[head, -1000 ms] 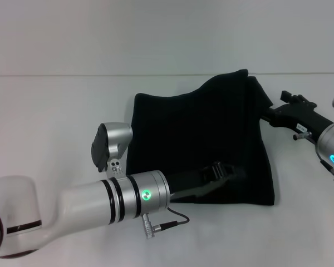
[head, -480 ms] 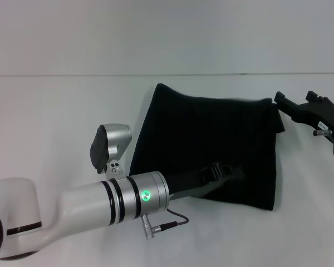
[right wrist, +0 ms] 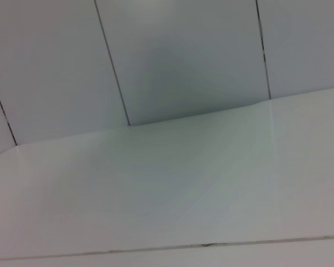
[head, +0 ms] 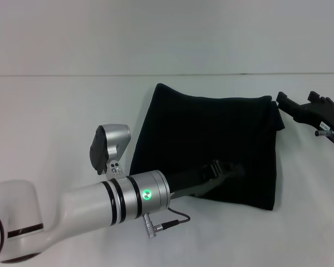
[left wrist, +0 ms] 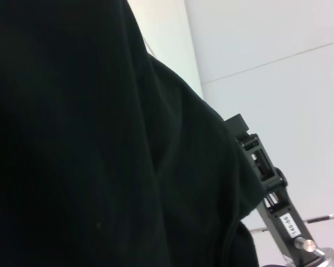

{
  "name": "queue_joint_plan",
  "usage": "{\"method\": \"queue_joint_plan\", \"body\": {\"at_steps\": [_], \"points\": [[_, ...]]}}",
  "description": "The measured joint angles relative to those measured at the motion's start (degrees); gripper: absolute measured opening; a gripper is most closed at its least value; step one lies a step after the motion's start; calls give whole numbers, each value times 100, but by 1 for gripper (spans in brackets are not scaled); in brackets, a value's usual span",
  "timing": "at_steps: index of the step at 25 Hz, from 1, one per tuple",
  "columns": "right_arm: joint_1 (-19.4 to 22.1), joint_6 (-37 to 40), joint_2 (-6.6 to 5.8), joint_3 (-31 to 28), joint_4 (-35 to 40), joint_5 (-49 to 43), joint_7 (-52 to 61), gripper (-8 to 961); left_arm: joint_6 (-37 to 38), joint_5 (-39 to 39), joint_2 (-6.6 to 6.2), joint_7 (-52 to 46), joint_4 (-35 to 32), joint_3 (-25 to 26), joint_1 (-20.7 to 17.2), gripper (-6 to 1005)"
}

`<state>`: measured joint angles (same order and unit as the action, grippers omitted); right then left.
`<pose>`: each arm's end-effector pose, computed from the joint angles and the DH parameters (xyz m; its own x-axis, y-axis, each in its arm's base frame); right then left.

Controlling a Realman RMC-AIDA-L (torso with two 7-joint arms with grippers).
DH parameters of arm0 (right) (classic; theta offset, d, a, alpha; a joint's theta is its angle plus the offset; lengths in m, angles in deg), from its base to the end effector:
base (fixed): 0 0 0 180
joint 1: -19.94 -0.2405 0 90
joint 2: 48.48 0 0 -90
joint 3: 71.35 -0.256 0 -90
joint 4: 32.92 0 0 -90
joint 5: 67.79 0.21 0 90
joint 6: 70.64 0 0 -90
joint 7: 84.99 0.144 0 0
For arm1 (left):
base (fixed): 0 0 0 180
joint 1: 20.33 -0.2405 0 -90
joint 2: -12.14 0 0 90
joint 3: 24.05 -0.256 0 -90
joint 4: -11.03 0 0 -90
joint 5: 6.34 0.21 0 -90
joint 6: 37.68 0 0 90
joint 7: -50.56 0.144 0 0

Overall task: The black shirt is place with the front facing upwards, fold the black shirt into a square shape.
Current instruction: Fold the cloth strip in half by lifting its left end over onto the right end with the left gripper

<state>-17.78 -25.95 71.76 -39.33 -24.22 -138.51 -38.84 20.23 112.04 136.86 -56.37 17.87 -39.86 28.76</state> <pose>0.3138 0.3990 -0.0264 0.5717 -0.3103 -0.7596 -0.8202 -0.2430 -0.5180 -0.1842 0.3321 -0.1600 -0.0610 0.9043 0.4225 0.9005 -0.1327 0.4141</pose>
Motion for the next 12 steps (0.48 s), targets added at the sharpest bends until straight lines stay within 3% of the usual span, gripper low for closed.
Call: {"method": "queue_joint_plan", "body": {"at_steps": [6,12], "points": [[3,15,-1,-72,0,0,1,938,443,26,-1,350,27,65,-124,43],[28,60,-1,-92,0,-2,38,938,1043,26,0,370,-112,54,-233,292]]}}
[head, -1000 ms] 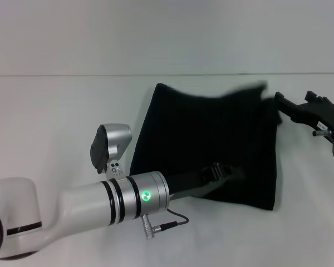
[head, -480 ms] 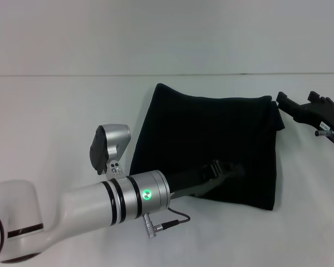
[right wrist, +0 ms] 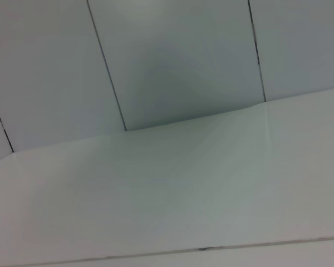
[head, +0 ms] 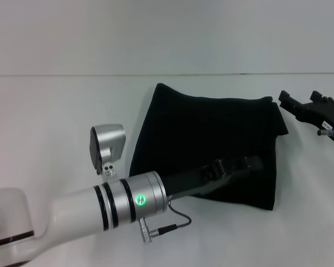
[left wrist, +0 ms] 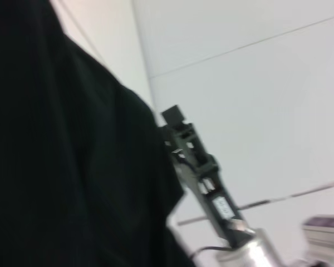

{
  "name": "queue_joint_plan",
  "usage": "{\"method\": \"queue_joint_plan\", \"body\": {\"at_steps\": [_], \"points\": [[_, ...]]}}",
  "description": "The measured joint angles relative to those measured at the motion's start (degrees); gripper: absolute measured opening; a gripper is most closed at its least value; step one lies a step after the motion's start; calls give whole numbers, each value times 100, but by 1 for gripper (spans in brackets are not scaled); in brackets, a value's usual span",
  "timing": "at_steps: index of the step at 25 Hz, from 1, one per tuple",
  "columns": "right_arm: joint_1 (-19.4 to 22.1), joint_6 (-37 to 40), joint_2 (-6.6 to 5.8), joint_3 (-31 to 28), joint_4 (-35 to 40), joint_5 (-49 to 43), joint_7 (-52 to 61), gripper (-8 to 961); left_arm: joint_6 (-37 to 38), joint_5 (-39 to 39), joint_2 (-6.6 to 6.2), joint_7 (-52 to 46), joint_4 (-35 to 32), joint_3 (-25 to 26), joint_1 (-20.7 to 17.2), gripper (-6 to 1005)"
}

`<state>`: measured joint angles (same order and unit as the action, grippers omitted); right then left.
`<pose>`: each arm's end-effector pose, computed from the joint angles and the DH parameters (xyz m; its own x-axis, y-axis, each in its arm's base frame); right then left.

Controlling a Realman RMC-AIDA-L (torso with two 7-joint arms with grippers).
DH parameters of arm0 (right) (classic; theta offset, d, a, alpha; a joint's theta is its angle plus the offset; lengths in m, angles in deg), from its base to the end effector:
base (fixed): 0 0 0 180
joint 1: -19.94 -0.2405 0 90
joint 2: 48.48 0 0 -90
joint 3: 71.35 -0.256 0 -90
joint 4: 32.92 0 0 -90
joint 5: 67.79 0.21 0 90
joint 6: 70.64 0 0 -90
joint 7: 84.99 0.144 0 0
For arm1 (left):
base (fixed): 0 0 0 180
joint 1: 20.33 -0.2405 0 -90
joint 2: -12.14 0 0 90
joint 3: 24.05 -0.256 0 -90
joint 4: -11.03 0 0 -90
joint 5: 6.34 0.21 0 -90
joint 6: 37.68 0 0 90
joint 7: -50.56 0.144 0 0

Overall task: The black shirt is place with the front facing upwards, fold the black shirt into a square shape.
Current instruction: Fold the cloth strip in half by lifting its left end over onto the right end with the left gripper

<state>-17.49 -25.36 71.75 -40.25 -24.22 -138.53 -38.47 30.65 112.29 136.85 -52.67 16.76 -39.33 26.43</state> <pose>0.3154 0.3979 -0.0243 0.5559 -0.3043 -0.7735 -0.8308 -0.2316 -0.5060 -0.1768 0.3188 -0.1476 -0.0137 0.9013 0.4329 0.8259 -0.2339 0.5130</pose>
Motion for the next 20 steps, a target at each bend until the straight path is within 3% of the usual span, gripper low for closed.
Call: {"method": "queue_joint_plan", "body": {"at_steps": [7,12,13,16,20], "points": [[253,1092,-26,32,0,-13,13,938,1674,19,-28,313,-690,-277,-76,591],[538,2280,-50,403,127,-363,16,938,2572,26,-53,294,-1551,-626,-251,770],[576,2412,-47,540,171,-531,17,938,2950,26,-72,285,-2116,-660,-462,803],[597,2450,-28,834,190,-940,10,938,3126,2,-131,165,-2610,-645,-680,900],[570,2010,-1,1068,49,-1177,-23,938,3070,-43,-289,-384,-2993,-571,-918,921]]}}
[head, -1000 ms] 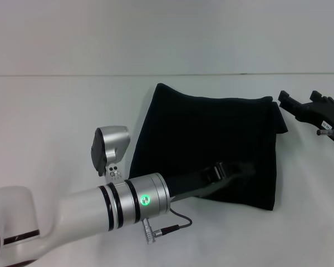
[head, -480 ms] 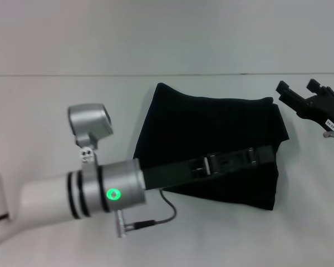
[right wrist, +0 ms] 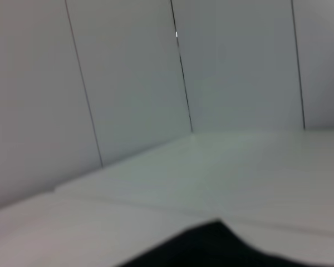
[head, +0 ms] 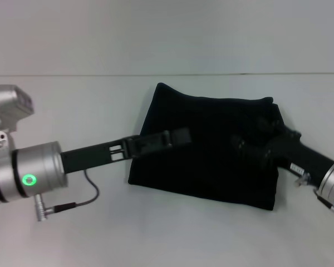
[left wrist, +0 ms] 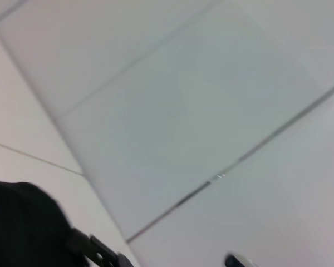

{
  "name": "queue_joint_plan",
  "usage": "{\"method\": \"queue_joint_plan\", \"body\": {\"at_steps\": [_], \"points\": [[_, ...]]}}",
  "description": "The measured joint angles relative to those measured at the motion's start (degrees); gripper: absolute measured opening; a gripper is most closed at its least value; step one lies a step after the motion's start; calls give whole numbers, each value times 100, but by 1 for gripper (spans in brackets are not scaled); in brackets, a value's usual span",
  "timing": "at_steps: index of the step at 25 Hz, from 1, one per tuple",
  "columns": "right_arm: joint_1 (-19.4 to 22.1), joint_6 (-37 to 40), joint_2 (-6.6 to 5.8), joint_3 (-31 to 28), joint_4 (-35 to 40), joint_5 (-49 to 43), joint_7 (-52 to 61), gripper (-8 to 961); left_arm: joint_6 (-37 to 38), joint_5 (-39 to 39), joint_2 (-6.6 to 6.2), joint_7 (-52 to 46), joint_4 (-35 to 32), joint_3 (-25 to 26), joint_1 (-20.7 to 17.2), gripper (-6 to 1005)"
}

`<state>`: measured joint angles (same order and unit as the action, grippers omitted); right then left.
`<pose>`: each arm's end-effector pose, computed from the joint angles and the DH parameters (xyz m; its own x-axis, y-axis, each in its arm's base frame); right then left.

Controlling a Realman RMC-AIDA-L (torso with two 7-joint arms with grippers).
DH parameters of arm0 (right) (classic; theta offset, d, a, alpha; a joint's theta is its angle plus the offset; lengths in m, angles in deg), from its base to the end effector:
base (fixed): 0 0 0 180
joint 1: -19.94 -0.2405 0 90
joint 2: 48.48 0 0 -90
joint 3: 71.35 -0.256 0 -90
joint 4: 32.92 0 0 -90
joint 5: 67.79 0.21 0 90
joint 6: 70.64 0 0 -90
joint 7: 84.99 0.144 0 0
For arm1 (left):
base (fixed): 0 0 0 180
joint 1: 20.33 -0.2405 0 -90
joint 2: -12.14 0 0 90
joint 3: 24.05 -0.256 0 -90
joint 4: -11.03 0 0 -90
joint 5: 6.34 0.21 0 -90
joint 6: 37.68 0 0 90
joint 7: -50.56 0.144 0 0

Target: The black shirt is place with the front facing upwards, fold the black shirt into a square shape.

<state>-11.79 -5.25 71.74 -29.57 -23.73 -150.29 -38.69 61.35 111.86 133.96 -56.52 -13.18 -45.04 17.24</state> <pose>0.2922 0.3415 -0.0572 0.6936 -0.2432 -0.6780 -0.6412 -0.6373 -0.4274 -0.2186 0.3229 -0.0249 0.2535 0.7770 0.5762 0.6905 -0.5625 0.4547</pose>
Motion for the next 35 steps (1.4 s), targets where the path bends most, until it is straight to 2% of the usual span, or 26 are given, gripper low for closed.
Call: {"method": "queue_joint_plan", "body": {"at_steps": [3,9,17,21,26,30,35], "points": [[32,-381,1,98,-102,-12,2,938,-103,-3,-39,-255,-137,38,-114,936],[128,-1028,-6,92,-143,-4,37,938,-319,-6,-25,-288,-135,122,-206,952],[284,-942,-25,-186,-68,64,47,938,-460,-7,-6,-292,-137,90,-215,951],[336,-559,-40,-221,-45,66,38,938,-671,3,-6,-365,-137,80,-216,951],[592,293,-49,-157,258,-61,36,938,-1442,511,-63,-1608,-297,-151,-140,950],[806,960,-74,-113,514,-634,46,938,-1813,1239,-131,-2682,-465,-282,-5,950],[902,1301,-97,-110,572,-1383,56,938,-2109,1360,-146,-2917,-466,-347,96,949]]}}
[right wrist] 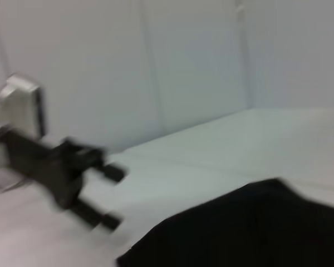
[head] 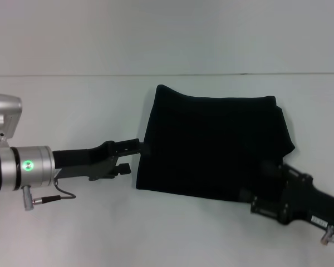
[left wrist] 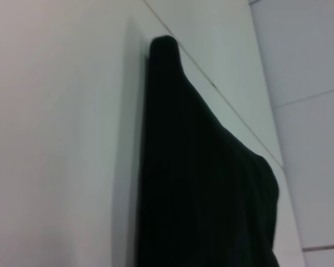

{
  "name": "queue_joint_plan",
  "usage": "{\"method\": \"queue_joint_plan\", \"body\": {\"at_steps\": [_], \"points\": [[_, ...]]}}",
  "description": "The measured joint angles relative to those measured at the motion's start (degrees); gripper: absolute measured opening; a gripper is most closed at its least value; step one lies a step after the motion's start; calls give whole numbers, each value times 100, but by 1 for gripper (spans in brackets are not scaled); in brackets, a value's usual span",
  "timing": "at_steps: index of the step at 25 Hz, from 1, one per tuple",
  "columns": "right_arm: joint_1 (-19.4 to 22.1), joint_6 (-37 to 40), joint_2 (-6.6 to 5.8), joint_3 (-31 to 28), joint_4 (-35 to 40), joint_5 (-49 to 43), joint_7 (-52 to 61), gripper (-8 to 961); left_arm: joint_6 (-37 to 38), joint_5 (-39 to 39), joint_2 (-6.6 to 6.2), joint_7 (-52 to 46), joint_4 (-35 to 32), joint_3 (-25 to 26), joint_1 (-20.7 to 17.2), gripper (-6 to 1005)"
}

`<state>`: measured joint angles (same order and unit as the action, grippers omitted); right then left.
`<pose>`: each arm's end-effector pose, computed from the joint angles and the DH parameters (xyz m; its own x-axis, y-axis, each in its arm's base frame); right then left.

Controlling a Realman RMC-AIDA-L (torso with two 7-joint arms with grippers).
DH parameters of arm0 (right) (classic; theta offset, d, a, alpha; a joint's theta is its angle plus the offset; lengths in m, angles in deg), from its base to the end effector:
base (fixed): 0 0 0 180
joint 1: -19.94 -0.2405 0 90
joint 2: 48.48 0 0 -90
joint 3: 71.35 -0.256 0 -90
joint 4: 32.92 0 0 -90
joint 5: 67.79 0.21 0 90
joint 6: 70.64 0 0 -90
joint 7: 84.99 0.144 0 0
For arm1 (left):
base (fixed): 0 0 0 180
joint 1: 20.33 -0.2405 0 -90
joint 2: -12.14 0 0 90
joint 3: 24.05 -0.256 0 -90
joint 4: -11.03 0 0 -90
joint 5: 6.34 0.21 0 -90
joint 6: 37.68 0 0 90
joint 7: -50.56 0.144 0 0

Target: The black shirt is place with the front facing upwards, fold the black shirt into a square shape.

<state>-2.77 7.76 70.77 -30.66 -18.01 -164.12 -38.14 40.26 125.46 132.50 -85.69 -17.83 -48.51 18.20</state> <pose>0.3171 0.2808 -0.0484 0.7492 -0.2280 -0.6219 -0.5301 -0.7693 -0.3566 -0.2720 0.3566 -0.0291 -0.0521 0.9129 0.4047 0.9682 -0.0532 0.2445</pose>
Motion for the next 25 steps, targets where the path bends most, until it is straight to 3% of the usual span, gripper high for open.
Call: {"method": "queue_joint_plan", "body": {"at_steps": [7,25], "points": [[-42,-35,19,1,37,-748,-4,938,-441,14,35,-256,57,-395,189,944],[-25,18,10,-49,46,-774,0,938,-1114,6,198,-313,252,-864,591,914]]}}
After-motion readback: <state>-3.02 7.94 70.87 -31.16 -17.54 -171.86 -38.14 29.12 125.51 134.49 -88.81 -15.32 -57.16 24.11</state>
